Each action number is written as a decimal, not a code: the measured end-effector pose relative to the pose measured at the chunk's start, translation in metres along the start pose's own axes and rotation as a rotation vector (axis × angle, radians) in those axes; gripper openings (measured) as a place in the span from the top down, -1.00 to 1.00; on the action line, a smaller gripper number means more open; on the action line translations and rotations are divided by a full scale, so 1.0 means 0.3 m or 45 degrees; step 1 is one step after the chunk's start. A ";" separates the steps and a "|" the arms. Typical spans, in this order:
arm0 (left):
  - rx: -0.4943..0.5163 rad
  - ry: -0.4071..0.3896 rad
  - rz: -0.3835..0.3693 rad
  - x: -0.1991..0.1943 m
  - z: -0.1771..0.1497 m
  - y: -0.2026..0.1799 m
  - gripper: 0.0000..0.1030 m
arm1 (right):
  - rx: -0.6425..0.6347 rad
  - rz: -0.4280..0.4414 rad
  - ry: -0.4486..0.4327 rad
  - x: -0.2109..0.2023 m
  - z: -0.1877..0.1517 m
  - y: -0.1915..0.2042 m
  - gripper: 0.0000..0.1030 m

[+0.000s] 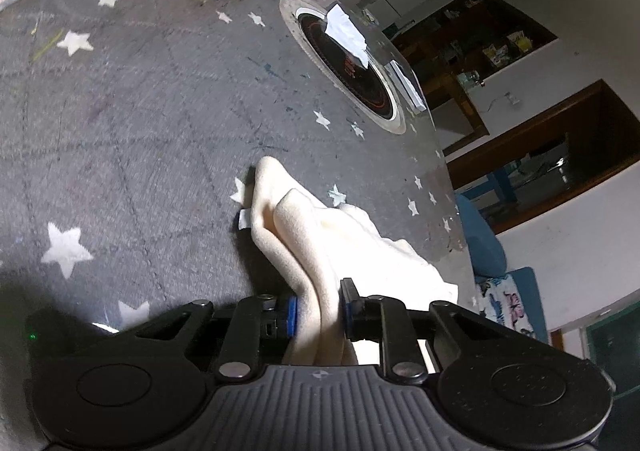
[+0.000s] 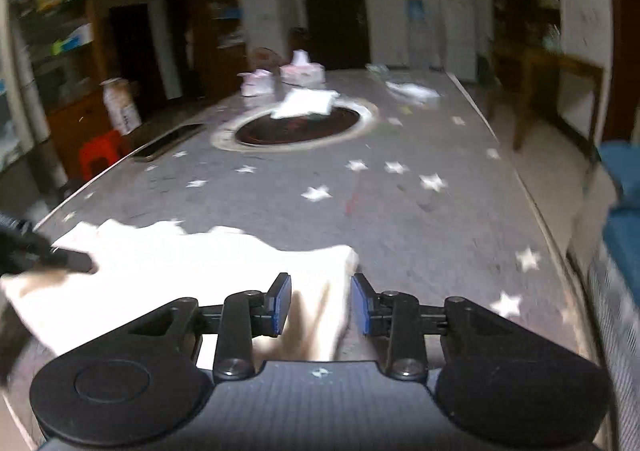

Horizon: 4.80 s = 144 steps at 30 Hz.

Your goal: Fold clothes

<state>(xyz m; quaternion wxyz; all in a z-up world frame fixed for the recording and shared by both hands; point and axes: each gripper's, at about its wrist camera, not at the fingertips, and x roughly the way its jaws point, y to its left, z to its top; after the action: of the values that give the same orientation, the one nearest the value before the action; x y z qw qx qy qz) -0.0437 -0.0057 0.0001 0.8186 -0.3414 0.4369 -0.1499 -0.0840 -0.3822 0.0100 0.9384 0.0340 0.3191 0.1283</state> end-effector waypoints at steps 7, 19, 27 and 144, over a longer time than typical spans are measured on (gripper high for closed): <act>0.101 -0.009 0.043 0.002 0.010 -0.043 0.59 | 0.104 0.074 0.020 0.047 -0.023 -0.023 0.46; 0.364 -0.020 -0.053 0.063 0.074 -0.283 0.69 | 0.026 0.027 -0.129 -0.065 0.064 -0.041 0.80; 0.513 0.015 -0.127 0.217 0.105 -0.480 0.70 | -0.030 -0.149 -0.221 -0.133 0.166 -0.160 0.80; 0.922 -0.017 0.017 0.373 -0.201 -0.545 0.36 | -0.181 -0.168 -0.017 0.011 -0.011 -0.065 0.01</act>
<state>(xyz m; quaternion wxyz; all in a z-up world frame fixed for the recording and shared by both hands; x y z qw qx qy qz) -0.0201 -0.2105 0.0211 0.8902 -0.0274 0.3522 -0.2875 -0.0793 -0.4002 0.0026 0.9470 -0.0529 0.3044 0.0882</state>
